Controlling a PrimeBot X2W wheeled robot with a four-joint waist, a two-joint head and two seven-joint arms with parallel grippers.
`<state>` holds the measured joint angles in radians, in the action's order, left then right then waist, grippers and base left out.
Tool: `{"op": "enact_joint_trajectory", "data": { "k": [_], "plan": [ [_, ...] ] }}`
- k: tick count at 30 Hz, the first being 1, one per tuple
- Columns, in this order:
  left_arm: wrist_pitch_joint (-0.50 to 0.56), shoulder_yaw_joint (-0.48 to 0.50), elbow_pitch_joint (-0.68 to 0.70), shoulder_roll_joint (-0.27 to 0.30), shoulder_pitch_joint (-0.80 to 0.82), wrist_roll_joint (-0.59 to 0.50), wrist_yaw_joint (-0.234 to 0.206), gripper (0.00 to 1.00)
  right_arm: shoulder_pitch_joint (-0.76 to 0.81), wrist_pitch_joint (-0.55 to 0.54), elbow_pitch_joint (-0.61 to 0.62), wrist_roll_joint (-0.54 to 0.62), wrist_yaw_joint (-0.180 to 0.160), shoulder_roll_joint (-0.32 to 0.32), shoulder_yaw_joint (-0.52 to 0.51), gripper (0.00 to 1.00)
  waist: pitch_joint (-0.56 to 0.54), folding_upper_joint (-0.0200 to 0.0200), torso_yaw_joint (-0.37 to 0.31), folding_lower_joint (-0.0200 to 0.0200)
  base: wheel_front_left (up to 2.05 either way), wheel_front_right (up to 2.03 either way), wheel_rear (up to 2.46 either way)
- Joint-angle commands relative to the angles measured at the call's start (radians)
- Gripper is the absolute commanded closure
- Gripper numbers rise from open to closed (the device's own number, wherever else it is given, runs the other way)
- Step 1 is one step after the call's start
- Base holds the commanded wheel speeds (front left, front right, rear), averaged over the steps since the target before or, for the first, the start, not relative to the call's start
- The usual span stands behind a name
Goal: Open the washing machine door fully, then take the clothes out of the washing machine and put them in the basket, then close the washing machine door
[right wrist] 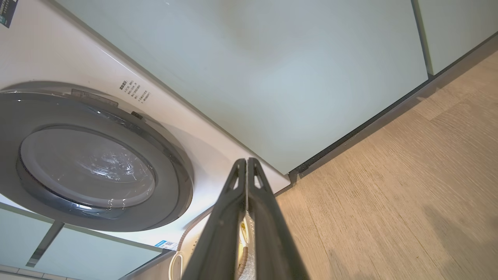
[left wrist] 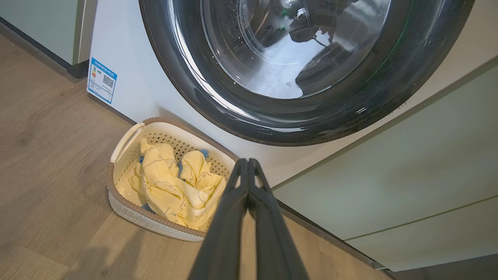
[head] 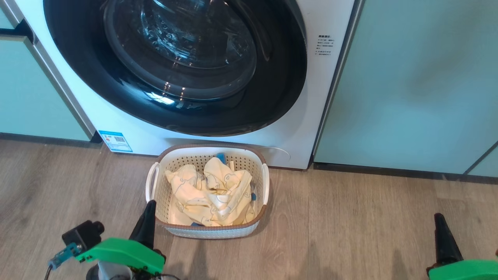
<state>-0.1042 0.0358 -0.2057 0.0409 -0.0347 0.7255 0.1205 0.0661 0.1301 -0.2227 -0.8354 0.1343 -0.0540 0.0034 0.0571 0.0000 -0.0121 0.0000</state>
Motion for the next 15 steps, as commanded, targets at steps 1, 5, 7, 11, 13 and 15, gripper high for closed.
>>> {"op": "enact_joint_trajectory", "data": {
  "k": [1, 5, 7, 11, 13, 15],
  "plan": [
    [0.008, 0.028, 0.026, 0.005, 0.045, 0.025, 0.004, 1.0, -0.058, -0.005, 0.026, -0.025, -0.002, -0.02, 0.0, 1.0, -0.001, 0.0, 0.0, 0.0, 0.0, 0.0, 0.0],
    [0.02, 0.031, 0.023, 0.006, 0.051, 0.074, 0.004, 1.0, -0.064, -0.016, 0.023, -0.07, -0.002, -0.021, -0.003, 1.0, -0.004, 0.0, 0.001, 0.0, 0.0, 0.0, 0.0],
    [0.026, 0.032, 0.021, 0.006, 0.053, 0.098, 0.005, 1.0, -0.068, -0.021, 0.022, -0.092, -0.002, -0.021, -0.005, 1.0, -0.005, 0.0, 0.001, 0.0, 0.0, 0.0, 0.0],
    [0.038, 0.035, 0.017, 0.006, 0.059, 0.146, 0.005, 1.0, -0.074, -0.032, 0.02, -0.137, -0.002, -0.022, -0.009, 1.0, -0.008, 0.0, 0.002, 0.0, 0.0, 0.0, 0.0],
    [0.044, 0.037, 0.015, 0.006, 0.062, 0.17, 0.005, 1.0, -0.077, -0.038, 0.018, -0.159, -0.002, -0.022, -0.011, 1.0, -0.01, 0.0, 0.002, 0.0, 0.0, 0.0, 0.0],
    [0.053, 0.039, 0.013, 0.006, 0.066, 0.206, 0.005, 1.0, -0.082, -0.046, 0.016, -0.192, -0.002, -0.022, -0.014, 1.0, -0.012, 0.0, 0.003, 0.0, 0.0, 0.0, 0.0]
  ]
}}
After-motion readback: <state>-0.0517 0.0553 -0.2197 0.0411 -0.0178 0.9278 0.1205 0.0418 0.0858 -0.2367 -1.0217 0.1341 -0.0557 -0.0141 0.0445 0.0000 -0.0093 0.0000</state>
